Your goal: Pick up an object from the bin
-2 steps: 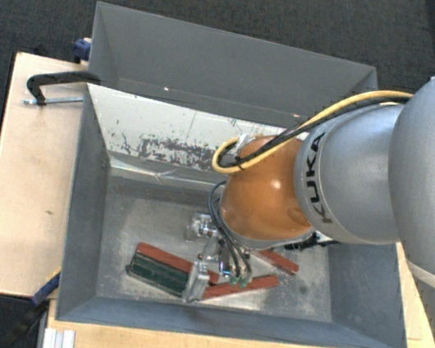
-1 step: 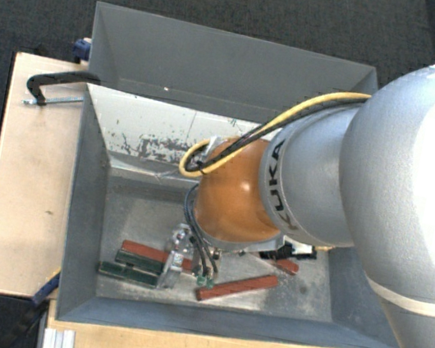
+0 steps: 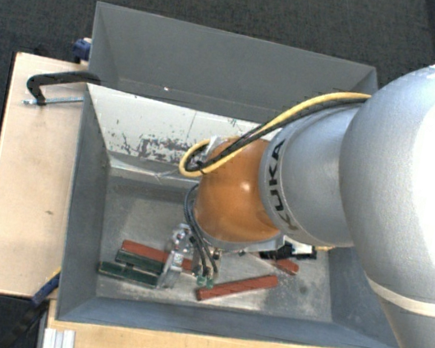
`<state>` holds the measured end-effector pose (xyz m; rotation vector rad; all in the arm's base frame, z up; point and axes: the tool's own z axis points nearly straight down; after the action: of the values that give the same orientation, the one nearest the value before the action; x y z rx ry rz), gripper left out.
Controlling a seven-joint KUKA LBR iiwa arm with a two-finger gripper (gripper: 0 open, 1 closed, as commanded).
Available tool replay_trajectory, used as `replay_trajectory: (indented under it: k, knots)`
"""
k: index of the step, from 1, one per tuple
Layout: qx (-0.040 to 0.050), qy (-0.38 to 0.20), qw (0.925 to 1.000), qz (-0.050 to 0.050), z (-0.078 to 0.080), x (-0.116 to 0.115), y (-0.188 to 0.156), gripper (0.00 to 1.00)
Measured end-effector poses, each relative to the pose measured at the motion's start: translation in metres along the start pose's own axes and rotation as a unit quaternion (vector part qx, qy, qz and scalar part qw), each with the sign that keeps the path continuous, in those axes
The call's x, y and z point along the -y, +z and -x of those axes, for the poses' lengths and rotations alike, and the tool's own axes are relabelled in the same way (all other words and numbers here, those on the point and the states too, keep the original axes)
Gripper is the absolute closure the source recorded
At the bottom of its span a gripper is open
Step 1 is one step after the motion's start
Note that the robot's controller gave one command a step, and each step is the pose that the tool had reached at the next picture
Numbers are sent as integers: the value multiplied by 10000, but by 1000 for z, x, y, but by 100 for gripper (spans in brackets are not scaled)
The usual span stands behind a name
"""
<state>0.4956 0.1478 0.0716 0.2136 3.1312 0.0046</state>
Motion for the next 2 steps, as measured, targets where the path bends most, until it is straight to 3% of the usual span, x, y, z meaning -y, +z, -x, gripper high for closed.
replay_trajectory:
  k: [2]
  knots:
    - [-41,0,10000,-21,-3,1,-24,100]
